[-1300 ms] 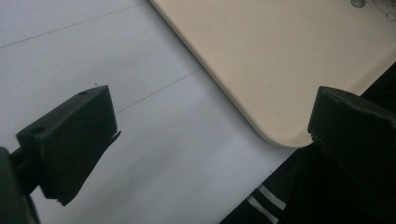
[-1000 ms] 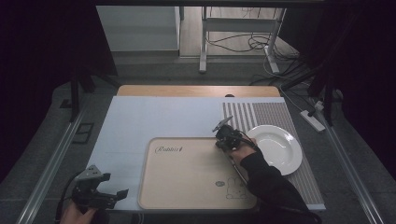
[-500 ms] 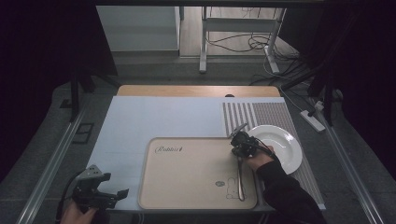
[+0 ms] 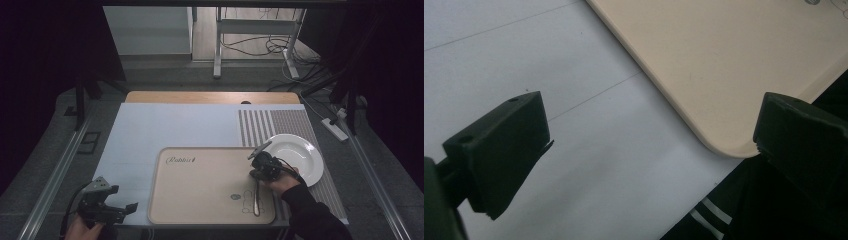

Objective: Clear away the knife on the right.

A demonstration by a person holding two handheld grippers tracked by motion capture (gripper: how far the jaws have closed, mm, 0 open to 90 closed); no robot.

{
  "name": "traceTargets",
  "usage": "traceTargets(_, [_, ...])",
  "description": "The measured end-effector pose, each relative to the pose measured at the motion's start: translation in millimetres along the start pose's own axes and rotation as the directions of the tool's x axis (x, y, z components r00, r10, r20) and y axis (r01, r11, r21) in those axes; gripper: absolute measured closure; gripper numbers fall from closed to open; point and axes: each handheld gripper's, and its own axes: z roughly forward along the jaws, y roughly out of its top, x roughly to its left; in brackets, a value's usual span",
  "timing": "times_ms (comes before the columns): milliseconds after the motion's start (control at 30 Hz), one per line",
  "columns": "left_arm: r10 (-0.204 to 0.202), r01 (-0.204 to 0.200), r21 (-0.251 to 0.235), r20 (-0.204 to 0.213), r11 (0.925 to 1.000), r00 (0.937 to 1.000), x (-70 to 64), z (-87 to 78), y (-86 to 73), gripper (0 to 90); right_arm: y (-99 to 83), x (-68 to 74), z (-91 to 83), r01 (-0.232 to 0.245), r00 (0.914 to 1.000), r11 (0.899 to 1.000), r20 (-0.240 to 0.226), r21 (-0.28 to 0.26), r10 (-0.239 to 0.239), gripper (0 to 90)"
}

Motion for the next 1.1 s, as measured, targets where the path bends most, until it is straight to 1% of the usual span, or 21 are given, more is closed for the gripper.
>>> traceTargets(33, [0.0,0.0,0.001,0.0,1.0,1.0,0.1,-0.2,0.0,1.7,-4.6,1.3,-2.2,0.002,1.0,1.0,0.001,0.0,-0.002,90.0])
traceTargets(67, [0.0,0.0,0.0,0.0,1.0,1.0,0.1,-0.2,0.0,1.7,-4.6,1.3,-2.2,0.002,1.0,1.0,0.001,0.0,-0.002,90.0])
traceTargets(133, [0.0,0.0,0.001,0.0,1.0,1.0,0.1,-0.2,0.0,1.6,-9.0,0.3,-4.5,-0.006,1.0,1.0,-0.001,0.002,0.006,90.0])
traceTargets(233, [-0.001,0.001,0.0,-0.001,1.0,1.0,-0.3,0.1,0.1,1.7,-15.1,-2.3,-6.5,-0.024,0.9997,1.0,-0.01,-0.013,0.023,90.0])
traceTargets(400, [0.0,0.0,0.001,0.001,1.0,1.0,0.1,-0.1,0.1,1.6,-17.6,-3.0,-7.6,-0.028,0.9995,0.999,-0.014,-0.018,0.028,90.0])
traceTargets(467, [-0.001,0.001,0.0,0.001,1.0,1.0,0.1,-0.1,0.0,1.6,-17.7,-2.4,-7.5,-0.022,0.9997,1.0,-0.009,-0.02,0.022,90.0])
traceTargets(533, [-0.001,0.001,-0.001,0.001,1.0,1.0,0.0,0.0,0.0,1.6,-17.7,-2.2,-7.7,-0.024,0.9997,0.999,-0.007,-0.039,0.024,89.8])
traceTargets(567, [-0.001,0.001,0.0,0.001,1.0,1.0,0.0,0.1,0.1,1.7,-17.4,-2.4,-8.4,-0.034,0.9993,0.998,-0.018,-0.056,0.033,85.0])
traceTargets(600, [-0.002,0.002,-0.001,0.001,1.0,1.0,-0.1,0.2,0.1,1.6,-17.0,-2.7,-9.4,-0.038,0.9989,0.997,-0.028,-0.068,0.036,84.3])
traceTargets(633, [-0.002,0.002,-0.001,0.001,1.0,1.0,-0.1,0.2,0.1,1.7,-16.6,-2.3,-10.2,-0.041,0.9988,0.996,-0.03,-0.083,0.039,82.4])
traceTargets(667, [-0.002,0.002,-0.001,0.001,1.0,1.0,0.0,0.2,0.1,1.6,-15.8,-1.3,-12.0,-0.045,0.9987,0.994,-0.03,-0.099,0.042,77.5])
traceTargets(700, [-0.002,0.002,-0.001,0.001,1.0,1.0,0.0,0.2,0.1,1.6,-15.6,-0.7,-13.1,-0.055,0.9982,0.993,-0.028,-0.106,0.053,74.9])
traceTargets(733, [-0.003,0.003,-0.001,0.001,1.0,1.0,0.1,0.1,0.1,1.6,-15.6,-0.7,-13.1,-0.055,0.9982,0.993,-0.028,-0.106,0.053,74.9])
traceTargets(800, [-0.003,0.003,-0.001,0.001,1.0,1.0,0.0,0.1,0.1,1.6,-15.5,-0.1,-15.4,-0.063,0.9978,0.99,-0.029,-0.125,0.06,69.8])
traceTargets(833, [-0.001,0.001,0.0,0.0,1.0,1.0,0.0,0.1,0.1,1.6,-16.2,0.5,-18.2,-0.067,0.9973,0.987,-0.04,-0.143,0.062,64.1])
traceTargets(867, [-0.001,0.001,0.0,0.0,1.0,1.0,0.0,0.1,0.1,1.7,-16.2,0.5,-18.2,-0.067,0.9973,0.987,-0.04,-0.143,0.062,64.1])
traceTargets(933, [-0.002,0.002,0.0,0.001,1.0,1.0,0.0,0.1,0.1,1.7,-17.5,1.3,-21.1,-0.067,0.9974,0.984,-0.037,-0.163,0.062,58.7])
traceTargets(1067, [-0.002,0.002,0.001,0.003,1.0,1.0,0.3,-0.1,0.1,1.6,-20.7,2.6,-25.6,-0.075,0.9969,0.978,-0.036,-0.195,0.07,46.0])
traceTargets(1100, [-0.001,0.001,0.001,0.005,1.0,1.0,0.5,-0.2,0.0,1.6,-22.0,3.7,-27.4,-0.081,0.9966,0.974,-0.034,-0.211,0.076,39.8])
